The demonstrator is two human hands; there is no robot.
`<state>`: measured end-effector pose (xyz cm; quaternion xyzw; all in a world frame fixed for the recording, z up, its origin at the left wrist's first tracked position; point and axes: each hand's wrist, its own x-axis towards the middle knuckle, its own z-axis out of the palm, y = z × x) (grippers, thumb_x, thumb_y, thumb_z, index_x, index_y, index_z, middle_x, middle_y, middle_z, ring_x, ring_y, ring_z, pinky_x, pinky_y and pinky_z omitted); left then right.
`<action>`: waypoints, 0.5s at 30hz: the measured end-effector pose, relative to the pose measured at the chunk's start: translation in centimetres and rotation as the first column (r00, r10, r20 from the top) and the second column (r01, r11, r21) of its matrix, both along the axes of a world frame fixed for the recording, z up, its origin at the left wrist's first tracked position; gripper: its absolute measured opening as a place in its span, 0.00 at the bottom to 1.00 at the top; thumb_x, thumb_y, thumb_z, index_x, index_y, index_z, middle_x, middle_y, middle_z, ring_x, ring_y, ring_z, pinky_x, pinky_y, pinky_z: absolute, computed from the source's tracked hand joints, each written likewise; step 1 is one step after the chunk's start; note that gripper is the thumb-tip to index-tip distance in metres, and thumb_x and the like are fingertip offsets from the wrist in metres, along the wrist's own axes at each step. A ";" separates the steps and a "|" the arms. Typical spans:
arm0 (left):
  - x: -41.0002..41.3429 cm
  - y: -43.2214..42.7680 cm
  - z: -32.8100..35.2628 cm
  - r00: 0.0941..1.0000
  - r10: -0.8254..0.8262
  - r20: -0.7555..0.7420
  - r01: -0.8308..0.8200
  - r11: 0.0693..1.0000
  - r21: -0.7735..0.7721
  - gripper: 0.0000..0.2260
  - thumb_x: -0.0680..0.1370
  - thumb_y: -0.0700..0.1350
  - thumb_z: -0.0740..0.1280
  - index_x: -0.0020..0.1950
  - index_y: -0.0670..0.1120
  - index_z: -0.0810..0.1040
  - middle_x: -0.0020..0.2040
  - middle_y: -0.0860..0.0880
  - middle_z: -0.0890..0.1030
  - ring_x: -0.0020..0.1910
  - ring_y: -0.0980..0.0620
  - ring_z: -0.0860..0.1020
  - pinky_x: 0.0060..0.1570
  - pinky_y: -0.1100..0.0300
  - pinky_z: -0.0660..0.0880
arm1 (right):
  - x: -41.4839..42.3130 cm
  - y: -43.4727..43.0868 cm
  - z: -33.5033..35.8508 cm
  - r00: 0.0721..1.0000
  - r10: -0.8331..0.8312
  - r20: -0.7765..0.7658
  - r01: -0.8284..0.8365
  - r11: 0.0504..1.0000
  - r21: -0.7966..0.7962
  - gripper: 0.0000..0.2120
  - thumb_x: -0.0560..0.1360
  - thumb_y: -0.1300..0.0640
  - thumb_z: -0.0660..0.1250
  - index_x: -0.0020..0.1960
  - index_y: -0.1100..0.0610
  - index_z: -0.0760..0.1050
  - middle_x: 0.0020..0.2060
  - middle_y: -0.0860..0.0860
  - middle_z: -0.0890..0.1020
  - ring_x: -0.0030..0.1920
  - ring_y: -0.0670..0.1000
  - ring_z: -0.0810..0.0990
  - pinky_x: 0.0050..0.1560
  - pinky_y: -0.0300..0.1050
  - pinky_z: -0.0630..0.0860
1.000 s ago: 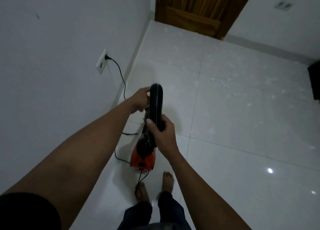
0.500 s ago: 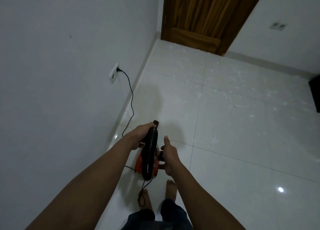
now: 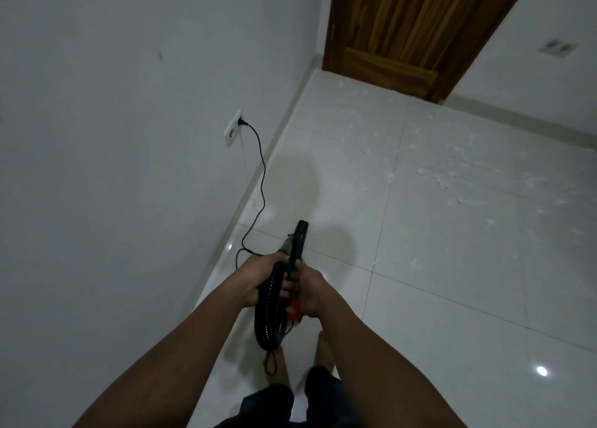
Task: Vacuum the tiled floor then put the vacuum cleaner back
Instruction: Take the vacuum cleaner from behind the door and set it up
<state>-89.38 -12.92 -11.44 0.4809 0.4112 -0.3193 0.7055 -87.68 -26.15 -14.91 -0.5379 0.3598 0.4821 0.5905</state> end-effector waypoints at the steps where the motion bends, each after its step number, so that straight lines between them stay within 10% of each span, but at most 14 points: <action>1: -0.1 0.3 -0.1 0.999 0.040 0.004 -0.039 0.999 -0.011 0.12 0.80 0.45 0.67 0.48 0.36 0.80 0.30 0.43 0.79 0.24 0.48 0.76 0.24 0.58 0.75 | 0.3 0.3 -0.1 1.000 0.026 -0.006 -0.026 1.000 -0.001 0.19 0.85 0.39 0.55 0.60 0.54 0.72 0.30 0.51 0.80 0.33 0.51 0.74 0.41 0.46 0.68; 9: -0.8 1.2 -1.3 0.982 0.189 0.017 -0.185 0.974 -0.134 0.14 0.80 0.48 0.62 0.50 0.37 0.79 0.36 0.42 0.80 0.27 0.49 0.76 0.27 0.56 0.75 | 2.9 2.0 -0.4 0.999 0.048 0.022 -0.048 0.998 -0.030 0.11 0.86 0.50 0.59 0.56 0.57 0.74 0.39 0.53 0.78 0.49 0.57 0.74 0.56 0.52 0.69; 15: -0.3 0.6 -0.8 0.965 0.260 0.024 -0.249 0.945 -0.212 0.16 0.81 0.49 0.61 0.58 0.37 0.78 0.40 0.41 0.81 0.27 0.50 0.76 0.27 0.57 0.76 | 4.8 2.5 -1.1 0.995 0.081 -0.055 -0.083 0.996 -0.024 0.19 0.86 0.46 0.58 0.40 0.55 0.71 0.29 0.51 0.68 0.28 0.50 0.68 0.34 0.43 0.64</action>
